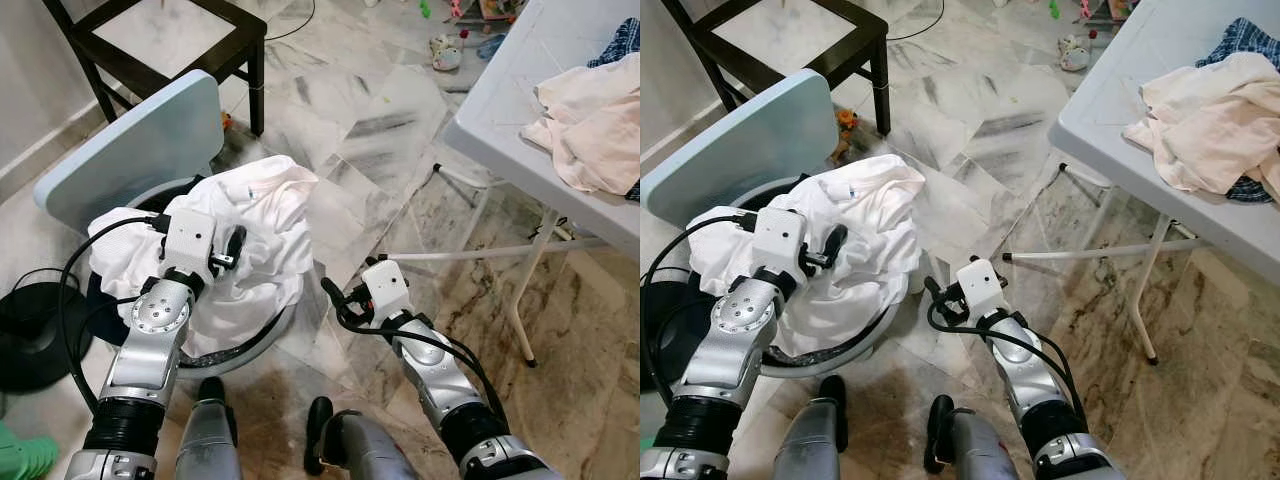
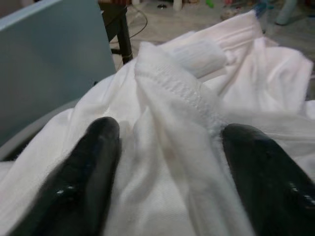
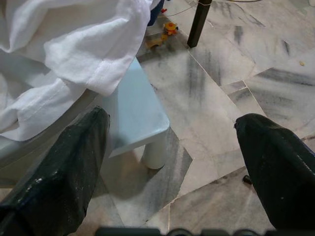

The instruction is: Hang hanger

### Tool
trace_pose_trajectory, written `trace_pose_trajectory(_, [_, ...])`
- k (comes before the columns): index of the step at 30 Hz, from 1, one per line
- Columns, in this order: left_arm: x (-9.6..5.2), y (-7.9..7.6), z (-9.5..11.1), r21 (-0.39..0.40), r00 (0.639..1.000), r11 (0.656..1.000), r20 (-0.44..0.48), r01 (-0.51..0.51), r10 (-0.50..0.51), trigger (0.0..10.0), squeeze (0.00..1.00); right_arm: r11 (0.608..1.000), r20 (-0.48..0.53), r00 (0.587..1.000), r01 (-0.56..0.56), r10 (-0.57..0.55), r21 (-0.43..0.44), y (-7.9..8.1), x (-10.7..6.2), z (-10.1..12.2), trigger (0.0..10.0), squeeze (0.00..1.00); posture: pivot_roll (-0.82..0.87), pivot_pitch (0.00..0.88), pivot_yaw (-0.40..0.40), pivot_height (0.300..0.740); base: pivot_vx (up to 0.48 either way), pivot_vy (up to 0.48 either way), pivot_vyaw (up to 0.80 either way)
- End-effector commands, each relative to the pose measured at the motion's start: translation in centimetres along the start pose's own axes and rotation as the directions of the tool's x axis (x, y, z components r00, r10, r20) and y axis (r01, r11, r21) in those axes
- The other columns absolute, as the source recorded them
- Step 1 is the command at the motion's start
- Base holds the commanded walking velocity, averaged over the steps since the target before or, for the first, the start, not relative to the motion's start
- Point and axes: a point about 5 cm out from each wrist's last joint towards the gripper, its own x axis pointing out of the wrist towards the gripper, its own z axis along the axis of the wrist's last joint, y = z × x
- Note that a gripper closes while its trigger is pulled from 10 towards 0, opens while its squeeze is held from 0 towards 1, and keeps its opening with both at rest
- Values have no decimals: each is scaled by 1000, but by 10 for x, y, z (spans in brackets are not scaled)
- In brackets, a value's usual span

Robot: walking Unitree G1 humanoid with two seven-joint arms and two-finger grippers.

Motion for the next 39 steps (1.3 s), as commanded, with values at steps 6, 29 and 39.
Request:
trace_pose_trajectory(6, [0, -7, -5, 3, 999, 999, -1, 37, -37, 0, 0, 1000, -46, 999, 15, -15, 6, -2, -7, -12, 10000, 0, 238, 334, -167, 740, 0, 0, 0])
trace_pose_trajectory(29, [0, -11, 0, -13, 997, 998, 60, 57, -56, 0, 0, 1000, -48, 999, 15, -15, 9, -2, -7, -13, 10000, 0, 237, 333, -166, 740, 0, 0, 0])
trace_pose_trajectory(39, [-7, -11, 12, -41, 983, 998, 178, 49, -41, 0, 0, 1000, -47, 999, 13, -13, 7, -2, -7, -12, 10000, 0, 243, 330, -167, 740, 0, 0, 0])
